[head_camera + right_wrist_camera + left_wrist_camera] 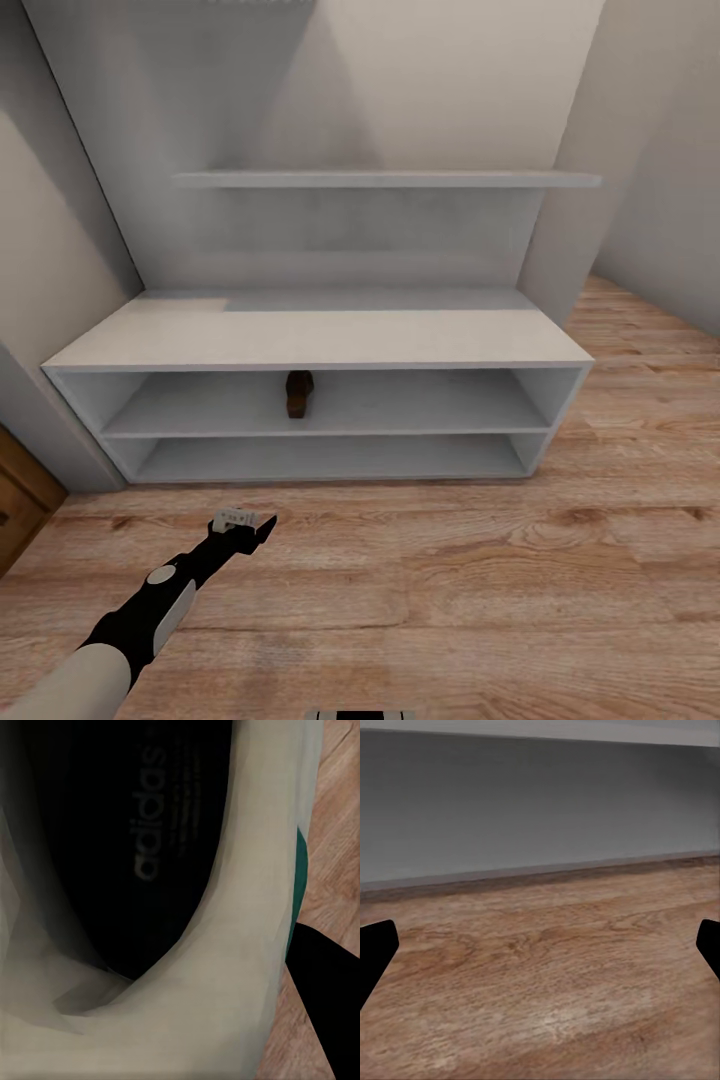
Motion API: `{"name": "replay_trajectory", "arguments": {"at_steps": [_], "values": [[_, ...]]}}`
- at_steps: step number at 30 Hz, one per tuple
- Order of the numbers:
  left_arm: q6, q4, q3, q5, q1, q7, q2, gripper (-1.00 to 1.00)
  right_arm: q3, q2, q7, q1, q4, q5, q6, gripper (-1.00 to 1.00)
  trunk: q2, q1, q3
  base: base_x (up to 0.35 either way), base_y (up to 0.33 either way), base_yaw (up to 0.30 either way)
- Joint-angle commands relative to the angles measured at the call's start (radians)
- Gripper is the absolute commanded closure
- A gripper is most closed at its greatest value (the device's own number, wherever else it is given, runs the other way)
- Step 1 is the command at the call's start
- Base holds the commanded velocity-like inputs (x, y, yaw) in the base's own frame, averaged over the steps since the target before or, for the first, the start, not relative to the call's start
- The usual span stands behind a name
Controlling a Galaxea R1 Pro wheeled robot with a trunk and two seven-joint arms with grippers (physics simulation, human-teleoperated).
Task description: Pick up the two gym shoes and the two sandals from the corridor floor and place them onto the hallstand (shoe rack) in the corridor, making sure they are on the rack and not on the floor. Arrange them so the two gym shoes are next to each other and the two sandals are next to each other.
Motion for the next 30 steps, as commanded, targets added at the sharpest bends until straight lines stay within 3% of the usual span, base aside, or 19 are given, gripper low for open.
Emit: {"name": "replay_trajectory", "arguments": {"at_steps": [1, 24, 30], "values": [[-0.004, 0.001, -0.008, 0.01, -0.001, 0.0, 0.002, -1.0, -0.002, 0.0, 0.001, -0.001, -0.001, -0.005, 0.006, 1.0, 0.0, 0.0, -0.001, -0.037, 0.0, 0.0], [-0.002, 0.001, -0.009, 0.01, -0.001, 0.002, 0.001, -1.0, -0.004, 0.0, -0.001, -0.001, -0.001, -0.004, 0.004, 1.0, 0.0, 0.0, -0.001, -0.238, 0.0, 0.0], [-0.002, 0.001, -0.009, 0.01, 0.0, 0.002, 0.0, -1.0, -0.004, 0.0, -0.001, -0.001, -0.001, -0.003, 0.003, 1.0, 0.0, 0.0, -0.001, -0.052, 0.0, 0.0]]}}
